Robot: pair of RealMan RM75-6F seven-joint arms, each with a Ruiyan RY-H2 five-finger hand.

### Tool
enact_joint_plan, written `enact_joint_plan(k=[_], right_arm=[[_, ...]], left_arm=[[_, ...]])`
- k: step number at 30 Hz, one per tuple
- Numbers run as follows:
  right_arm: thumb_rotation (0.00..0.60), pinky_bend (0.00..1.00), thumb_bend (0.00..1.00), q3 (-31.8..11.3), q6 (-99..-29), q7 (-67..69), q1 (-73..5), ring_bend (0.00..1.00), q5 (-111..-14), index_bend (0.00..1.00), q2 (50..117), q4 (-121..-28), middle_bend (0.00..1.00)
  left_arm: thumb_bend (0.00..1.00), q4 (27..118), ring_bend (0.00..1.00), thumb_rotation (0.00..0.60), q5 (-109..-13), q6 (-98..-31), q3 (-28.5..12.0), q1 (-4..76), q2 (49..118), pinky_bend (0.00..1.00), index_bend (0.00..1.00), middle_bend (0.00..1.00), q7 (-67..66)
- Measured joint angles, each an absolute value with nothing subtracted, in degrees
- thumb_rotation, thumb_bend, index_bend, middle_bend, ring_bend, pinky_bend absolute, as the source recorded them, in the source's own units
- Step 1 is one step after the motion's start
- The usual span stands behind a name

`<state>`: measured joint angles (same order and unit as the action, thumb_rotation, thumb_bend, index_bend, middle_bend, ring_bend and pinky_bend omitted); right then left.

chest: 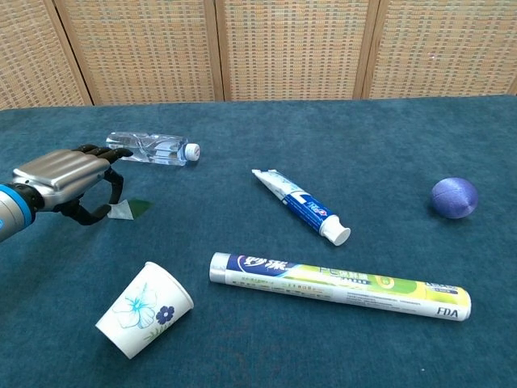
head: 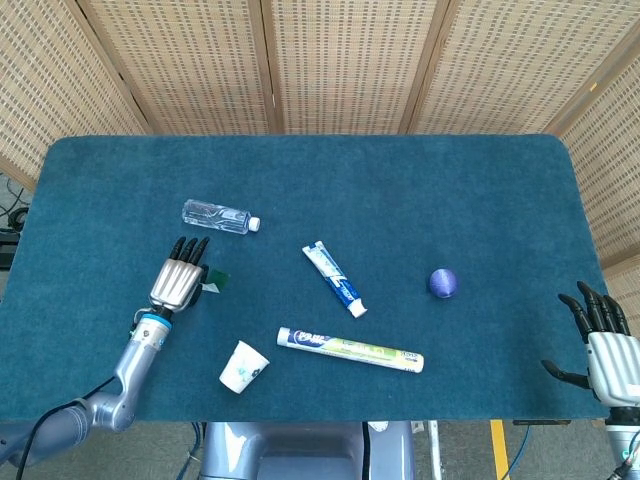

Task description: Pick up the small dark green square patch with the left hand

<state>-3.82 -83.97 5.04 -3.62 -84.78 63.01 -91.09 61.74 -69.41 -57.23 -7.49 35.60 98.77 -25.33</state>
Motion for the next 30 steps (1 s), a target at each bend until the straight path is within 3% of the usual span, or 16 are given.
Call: enact_joint_plan(k=[21,30], right_arm=[[0.600,0.00,0.13,-4.1,-83.7,6.0,-3.7,0.00,-84.3,0.12,62.9,-90.7,0.00],[0.600,0.00,0.13,-4.2,-83.5,6.2,-3.8,0.00,-84.2,0.12,62.9,-90.5,0.00]], left_arm=[[0.54,56.0,0.00,0.600,-65.3,-55.3,-14.4,41.7,102.1,0.00,0.63,0.00,-26.6],[0.53,57.1,0.00,0.600,-64.6,-57.6,-16.9,42.7,101.9,0.00,0.63,0.00,-25.3]])
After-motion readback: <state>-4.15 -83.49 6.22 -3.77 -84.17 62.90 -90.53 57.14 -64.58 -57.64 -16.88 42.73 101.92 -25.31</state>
